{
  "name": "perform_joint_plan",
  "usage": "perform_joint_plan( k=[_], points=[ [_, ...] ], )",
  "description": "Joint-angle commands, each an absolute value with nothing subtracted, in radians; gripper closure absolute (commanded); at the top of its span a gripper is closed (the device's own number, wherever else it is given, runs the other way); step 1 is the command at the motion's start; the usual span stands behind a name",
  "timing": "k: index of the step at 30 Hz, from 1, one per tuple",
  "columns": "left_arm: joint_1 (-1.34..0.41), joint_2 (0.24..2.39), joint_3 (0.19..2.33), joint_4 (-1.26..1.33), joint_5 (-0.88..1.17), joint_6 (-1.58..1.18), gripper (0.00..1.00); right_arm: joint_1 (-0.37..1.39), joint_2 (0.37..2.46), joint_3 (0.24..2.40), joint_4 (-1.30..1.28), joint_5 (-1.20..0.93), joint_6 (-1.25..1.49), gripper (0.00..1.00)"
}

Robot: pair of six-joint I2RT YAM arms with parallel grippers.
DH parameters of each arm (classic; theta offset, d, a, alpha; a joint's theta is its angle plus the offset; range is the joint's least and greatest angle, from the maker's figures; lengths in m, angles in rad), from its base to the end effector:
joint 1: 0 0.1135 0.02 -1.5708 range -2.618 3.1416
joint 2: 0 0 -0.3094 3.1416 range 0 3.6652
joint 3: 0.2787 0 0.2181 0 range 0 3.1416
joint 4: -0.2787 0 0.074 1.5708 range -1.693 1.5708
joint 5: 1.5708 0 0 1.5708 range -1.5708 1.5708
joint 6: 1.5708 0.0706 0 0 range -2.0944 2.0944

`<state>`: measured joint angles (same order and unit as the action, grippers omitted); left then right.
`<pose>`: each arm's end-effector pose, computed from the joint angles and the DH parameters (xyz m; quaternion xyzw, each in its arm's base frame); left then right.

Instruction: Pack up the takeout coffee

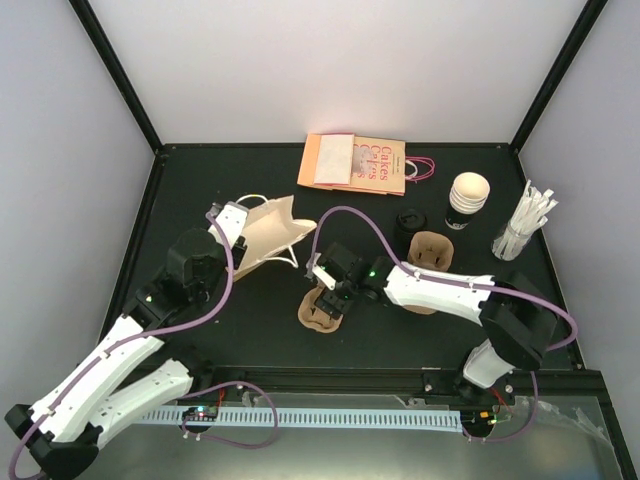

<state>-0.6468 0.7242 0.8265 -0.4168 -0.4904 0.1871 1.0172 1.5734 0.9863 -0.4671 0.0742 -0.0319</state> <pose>0.1160 -0.0460 0.3574 0.1874 0.7754 0.0614 0.5998 0.1621 0.2524 0.2311 -0.4757 0.8410 0.0891 0.2419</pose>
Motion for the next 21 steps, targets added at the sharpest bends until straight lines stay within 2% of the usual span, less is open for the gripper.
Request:
perform_joint_plan(
  k=[1, 9, 15, 21],
  points=[
    [-0.634, 0.694, 0.824, -0.380, -0.535, 0.167, 0.91, 0.998, 1.619, 0.988, -0.441, 0.056, -0.057, 0.12],
    [-0.631, 0.679, 0.822, -0.375, -0.546, 0.170, 0.91, 0.979, 1.713, 1.037, -0.457, 0.048, -0.069, 0.20],
    [-0.630, 0.675, 0.820, -0.373, -0.557, 0.171, 0.91, 0.977, 1.737, 1.056, -0.465, 0.017, -0.073, 0.34],
    [-0.627, 0.676, 0.820, -0.370, -0.543, 0.172, 0.91, 0.977, 1.733, 1.053, -0.445, 0.030, -0.060, 0.52]
  ],
)
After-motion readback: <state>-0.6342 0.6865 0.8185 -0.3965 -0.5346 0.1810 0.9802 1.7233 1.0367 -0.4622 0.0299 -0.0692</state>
